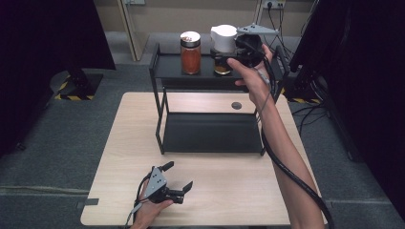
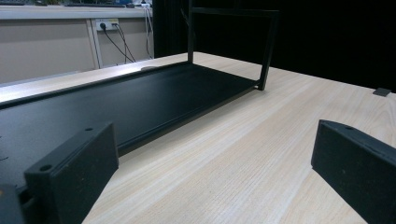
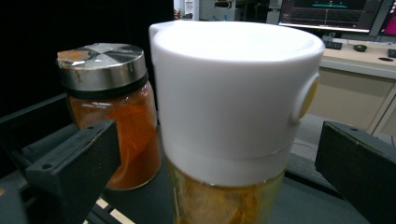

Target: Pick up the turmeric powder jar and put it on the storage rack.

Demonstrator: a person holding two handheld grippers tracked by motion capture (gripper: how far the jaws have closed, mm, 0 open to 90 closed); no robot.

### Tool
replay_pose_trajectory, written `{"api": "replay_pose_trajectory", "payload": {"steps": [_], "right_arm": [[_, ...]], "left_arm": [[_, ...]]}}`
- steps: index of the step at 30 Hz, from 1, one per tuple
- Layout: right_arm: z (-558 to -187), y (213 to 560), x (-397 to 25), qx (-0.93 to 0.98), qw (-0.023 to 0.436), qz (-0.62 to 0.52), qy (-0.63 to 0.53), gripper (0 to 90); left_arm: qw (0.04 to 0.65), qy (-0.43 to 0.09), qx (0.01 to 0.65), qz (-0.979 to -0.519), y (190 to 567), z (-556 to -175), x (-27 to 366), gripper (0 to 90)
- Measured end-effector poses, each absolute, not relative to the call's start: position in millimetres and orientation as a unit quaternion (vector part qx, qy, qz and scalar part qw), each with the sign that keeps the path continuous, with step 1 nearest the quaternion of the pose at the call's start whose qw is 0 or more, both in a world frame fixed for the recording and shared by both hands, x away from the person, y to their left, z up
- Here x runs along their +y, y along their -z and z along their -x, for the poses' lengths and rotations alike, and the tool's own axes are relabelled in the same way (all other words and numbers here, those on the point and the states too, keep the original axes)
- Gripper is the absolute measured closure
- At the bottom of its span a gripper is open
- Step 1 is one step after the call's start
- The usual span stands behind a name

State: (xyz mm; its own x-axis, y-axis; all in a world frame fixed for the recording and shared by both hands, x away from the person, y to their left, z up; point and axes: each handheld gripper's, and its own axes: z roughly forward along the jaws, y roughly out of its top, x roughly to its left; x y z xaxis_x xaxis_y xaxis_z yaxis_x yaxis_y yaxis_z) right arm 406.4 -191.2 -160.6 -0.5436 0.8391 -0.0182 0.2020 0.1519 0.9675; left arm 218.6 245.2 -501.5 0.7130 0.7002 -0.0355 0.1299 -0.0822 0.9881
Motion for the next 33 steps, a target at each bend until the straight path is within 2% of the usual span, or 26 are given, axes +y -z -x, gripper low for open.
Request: {"api": "replay_pose_trajectory", "payload": {"steps": [9,33], "right_arm": [[-391.5,167.6,-200.6,0.692,0.309,-0.366,-0.540,0.5],[-357.1,187.6,-231.5,0.691,0.285,-0.335,-0.574,0.5]], "left_arm": [[0.608,-0.235,0.299,-0.697,501.7,-218.7,245.0,0.3],[0.608,-0.236,0.301,-0.696,501.7,-218.3,244.8,0.3]]}}
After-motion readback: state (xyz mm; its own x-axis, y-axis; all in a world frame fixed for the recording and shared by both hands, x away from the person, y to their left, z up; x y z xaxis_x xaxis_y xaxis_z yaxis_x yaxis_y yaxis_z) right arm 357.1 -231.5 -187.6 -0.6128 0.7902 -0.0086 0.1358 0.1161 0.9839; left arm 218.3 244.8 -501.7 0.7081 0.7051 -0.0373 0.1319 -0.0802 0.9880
